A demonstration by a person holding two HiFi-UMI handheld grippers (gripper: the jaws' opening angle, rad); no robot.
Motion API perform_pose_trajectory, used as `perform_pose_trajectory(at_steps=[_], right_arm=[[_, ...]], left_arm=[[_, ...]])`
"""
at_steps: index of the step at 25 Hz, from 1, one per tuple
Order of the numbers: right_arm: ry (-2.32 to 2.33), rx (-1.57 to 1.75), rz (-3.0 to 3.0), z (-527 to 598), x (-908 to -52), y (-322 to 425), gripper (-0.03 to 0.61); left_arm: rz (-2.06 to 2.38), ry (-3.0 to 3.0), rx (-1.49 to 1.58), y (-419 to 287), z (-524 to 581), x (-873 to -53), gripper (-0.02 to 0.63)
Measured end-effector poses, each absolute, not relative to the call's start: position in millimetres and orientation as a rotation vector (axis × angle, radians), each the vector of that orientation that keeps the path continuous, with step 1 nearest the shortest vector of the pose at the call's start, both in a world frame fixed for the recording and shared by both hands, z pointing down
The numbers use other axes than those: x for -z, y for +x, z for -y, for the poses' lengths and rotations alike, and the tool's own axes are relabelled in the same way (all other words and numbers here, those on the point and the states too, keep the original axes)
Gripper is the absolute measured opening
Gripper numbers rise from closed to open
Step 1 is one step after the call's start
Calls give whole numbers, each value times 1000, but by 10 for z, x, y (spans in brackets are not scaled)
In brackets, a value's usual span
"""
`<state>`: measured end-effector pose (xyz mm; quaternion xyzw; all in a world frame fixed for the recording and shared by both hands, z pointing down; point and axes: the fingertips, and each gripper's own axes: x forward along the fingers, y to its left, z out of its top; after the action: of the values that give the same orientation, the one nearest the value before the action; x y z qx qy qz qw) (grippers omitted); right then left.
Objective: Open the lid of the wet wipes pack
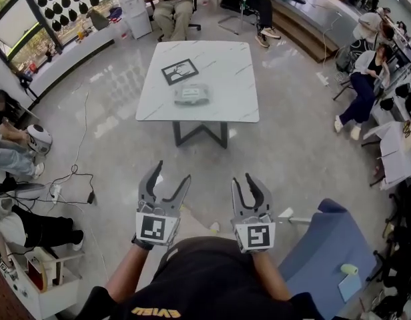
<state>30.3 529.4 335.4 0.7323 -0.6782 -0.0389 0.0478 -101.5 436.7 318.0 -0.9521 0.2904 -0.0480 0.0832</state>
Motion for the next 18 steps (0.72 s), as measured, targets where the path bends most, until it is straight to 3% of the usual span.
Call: perform_pose_trajectory(at_steps=[8, 18], right_arm=[[2131, 116, 1992, -5110, -3418, 360, 129], [2046, 103, 2004, -4074, -3420, 304, 129]], left_arm=[[-938, -2885, 104, -986, -4023, -3225, 316], [-991, -2886, 133, -1188, -3114, -3298, 316]])
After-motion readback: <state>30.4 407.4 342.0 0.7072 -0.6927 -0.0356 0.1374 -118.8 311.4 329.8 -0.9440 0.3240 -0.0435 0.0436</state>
